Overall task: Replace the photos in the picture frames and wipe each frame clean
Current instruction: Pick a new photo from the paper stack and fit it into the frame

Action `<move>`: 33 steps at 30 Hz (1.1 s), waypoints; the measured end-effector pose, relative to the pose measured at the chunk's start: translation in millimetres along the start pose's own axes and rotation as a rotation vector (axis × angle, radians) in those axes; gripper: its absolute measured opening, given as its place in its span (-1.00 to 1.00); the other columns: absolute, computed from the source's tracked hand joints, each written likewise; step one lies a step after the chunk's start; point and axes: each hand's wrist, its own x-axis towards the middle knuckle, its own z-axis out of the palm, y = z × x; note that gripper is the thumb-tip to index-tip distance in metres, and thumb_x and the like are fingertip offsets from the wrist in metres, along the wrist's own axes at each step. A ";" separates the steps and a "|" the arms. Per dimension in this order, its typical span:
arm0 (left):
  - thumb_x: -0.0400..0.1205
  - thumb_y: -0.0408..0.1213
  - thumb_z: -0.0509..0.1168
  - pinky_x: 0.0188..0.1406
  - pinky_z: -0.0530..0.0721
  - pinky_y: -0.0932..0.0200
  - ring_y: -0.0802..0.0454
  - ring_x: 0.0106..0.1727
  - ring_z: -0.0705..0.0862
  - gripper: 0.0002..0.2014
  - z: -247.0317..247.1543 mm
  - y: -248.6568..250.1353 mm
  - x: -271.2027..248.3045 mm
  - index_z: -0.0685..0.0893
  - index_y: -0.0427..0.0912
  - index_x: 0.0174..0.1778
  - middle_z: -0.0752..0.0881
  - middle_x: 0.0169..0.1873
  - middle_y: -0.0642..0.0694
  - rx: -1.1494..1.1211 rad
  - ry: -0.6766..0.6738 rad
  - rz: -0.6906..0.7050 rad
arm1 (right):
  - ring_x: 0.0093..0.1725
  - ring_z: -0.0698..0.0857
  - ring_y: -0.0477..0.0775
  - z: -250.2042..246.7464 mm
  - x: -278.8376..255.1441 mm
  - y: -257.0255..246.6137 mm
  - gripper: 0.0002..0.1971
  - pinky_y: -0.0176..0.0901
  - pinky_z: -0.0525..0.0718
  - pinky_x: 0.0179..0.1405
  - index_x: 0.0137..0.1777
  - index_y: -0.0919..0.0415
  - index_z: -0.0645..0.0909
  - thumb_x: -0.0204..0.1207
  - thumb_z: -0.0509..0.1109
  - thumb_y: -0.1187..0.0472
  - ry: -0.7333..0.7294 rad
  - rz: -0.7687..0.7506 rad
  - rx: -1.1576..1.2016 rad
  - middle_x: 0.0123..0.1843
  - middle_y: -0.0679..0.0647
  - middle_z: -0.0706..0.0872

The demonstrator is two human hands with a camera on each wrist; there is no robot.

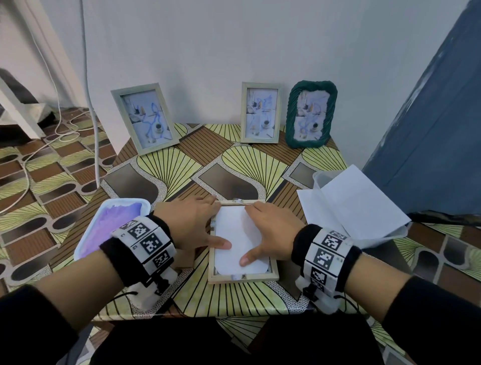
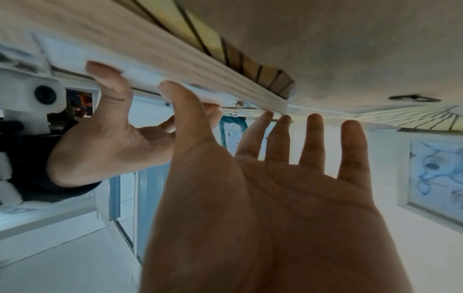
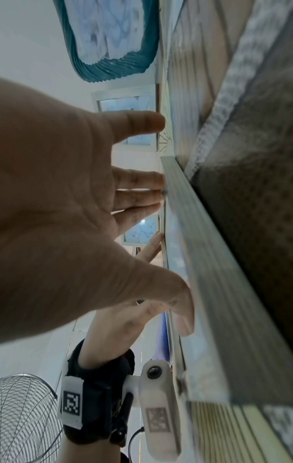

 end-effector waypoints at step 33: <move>0.11 0.52 0.44 0.09 0.41 -0.03 0.07 0.18 0.56 -0.05 -6.0 16.7 13.0 0.36 0.12 0.33 0.59 0.15 0.18 -0.196 -0.040 -0.235 | 0.54 0.31 0.05 11.4 -2.0 8.3 0.22 0.25 0.44 0.46 0.61 0.09 0.14 0.03 0.54 -0.50 0.068 0.024 0.118 0.56 -0.06 0.31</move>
